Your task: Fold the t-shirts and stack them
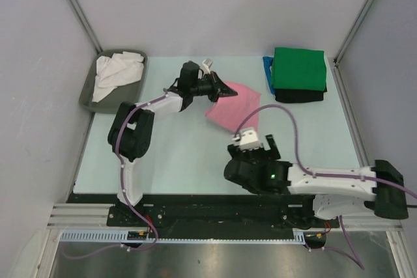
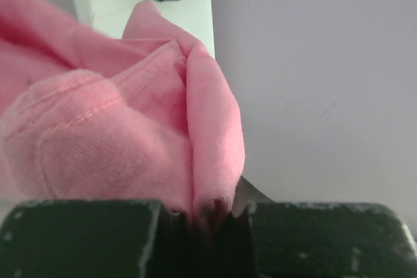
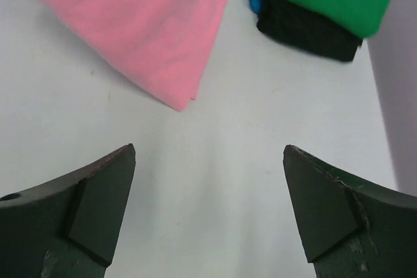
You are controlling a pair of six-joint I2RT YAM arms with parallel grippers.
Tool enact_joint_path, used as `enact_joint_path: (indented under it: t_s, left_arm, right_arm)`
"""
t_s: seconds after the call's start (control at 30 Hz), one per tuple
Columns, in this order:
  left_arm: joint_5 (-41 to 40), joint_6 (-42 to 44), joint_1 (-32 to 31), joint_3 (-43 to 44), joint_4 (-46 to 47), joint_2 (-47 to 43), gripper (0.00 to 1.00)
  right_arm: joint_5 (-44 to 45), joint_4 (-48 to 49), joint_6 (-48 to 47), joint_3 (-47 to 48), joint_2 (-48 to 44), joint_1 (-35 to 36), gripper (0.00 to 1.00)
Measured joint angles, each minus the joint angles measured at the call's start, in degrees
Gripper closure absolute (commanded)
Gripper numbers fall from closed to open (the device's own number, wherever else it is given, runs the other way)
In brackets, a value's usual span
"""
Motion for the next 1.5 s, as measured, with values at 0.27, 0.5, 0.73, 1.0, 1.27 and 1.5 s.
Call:
enact_joint_path:
  t_s: [0.27,0.5,0.73,1.0,1.27,1.5]
  left_arm:
    - [3.6,3.7,-4.2,26.3,-9.2,13.6,1.00]
    - [9.1,1.9,-11.2,52.4,-11.6,24.9,1.00]
    - [16.3,-6.6,-15.5,61.8,-0.8,30.2,1.00]
    - [21.7,-7.3,-17.0,62.7,6.0,32.2,1.00]
    - [20.0,-1.9,-13.9,62.9,7.1,32.3,1.00]
    - [15.9,0.2,-9.1,63.9,12.4,34.4,1.00]
  right_arm:
    - [2.8,-19.2,22.9,1.4,-22.1,-6.3,0.00]
    - [3.8,-21.5,23.8,1.4,-27.1,-10.8,0.00]
    - [2.4,-24.7,27.8,1.4,-26.2,-11.1,0.00]
    - [0.4,-24.9,29.9,1.4,-24.9,-10.5,0.00]
    - [-0.1,-23.3,31.3,1.4,-21.1,-6.7,0.00]
    - [1.7,-19.4,30.8,1.4,-14.6,-3.3,0.01]
